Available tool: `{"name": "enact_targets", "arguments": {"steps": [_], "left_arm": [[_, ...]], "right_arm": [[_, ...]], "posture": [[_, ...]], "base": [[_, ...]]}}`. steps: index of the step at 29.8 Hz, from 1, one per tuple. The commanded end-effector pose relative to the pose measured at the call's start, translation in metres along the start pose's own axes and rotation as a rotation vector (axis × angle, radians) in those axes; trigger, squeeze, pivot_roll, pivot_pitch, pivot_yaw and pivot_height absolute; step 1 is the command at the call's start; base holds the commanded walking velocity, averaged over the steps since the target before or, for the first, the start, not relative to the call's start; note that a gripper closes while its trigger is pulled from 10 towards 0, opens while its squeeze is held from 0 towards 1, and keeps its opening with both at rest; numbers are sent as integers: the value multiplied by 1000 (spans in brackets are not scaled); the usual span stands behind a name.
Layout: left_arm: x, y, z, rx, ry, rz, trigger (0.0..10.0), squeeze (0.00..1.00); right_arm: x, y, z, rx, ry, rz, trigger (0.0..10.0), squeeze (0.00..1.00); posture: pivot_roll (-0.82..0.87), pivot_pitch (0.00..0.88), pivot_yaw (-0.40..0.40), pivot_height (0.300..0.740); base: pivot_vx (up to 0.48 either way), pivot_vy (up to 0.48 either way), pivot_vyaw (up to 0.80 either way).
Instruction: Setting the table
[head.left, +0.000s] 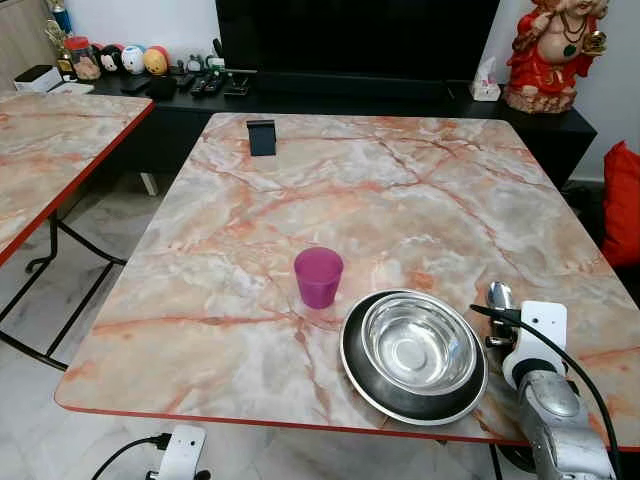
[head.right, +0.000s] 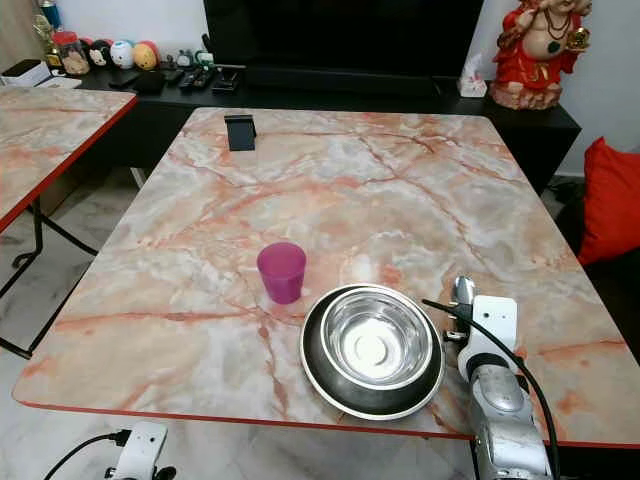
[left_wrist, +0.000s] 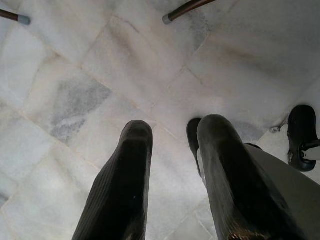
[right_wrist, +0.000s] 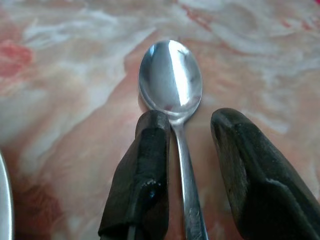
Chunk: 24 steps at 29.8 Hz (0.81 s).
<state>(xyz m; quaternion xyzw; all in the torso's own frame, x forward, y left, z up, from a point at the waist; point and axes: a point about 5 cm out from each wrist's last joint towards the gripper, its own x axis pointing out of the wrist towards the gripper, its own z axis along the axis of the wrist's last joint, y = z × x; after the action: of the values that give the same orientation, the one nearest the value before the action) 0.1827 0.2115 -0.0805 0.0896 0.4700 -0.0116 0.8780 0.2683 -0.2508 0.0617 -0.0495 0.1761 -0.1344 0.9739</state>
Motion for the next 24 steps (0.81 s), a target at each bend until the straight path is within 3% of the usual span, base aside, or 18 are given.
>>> {"name": "enact_targets", "arguments": {"steps": [1, 9, 12, 16, 24], "left_arm": [[-1, 0, -4, 18, 18, -4, 10000, 0], [0, -1, -3, 18, 14, -8, 10000, 0], [0, -1, -3, 16, 11, -8, 10000, 0], [0, -1, -2, 15, 7, -6, 10000, 0], [1, 1, 9, 10, -24, 11, 10000, 0]], "right_arm": [[2, -6, 9, 15, -43, -42, 10000, 0], [1, -10, 24, 49, -147, -80, 10000, 0], [-3, -11, 40, 64, -273, -98, 10000, 0], [-6, -12, 51, 82, -365, -118, 10000, 0], [-6, -10, 60, 83, -443, -139, 10000, 0]], "posture": [[3, 0, -19, 740], [2, 0, -18, 740], [2, 0, -17, 740], [-3, 0, -12, 740], [-3, 0, -6, 740]], "base": [[0, 0, 0], [0, 0, 0], [0, 0, 0], [0, 0, 0], [0, 0, 0]]}}
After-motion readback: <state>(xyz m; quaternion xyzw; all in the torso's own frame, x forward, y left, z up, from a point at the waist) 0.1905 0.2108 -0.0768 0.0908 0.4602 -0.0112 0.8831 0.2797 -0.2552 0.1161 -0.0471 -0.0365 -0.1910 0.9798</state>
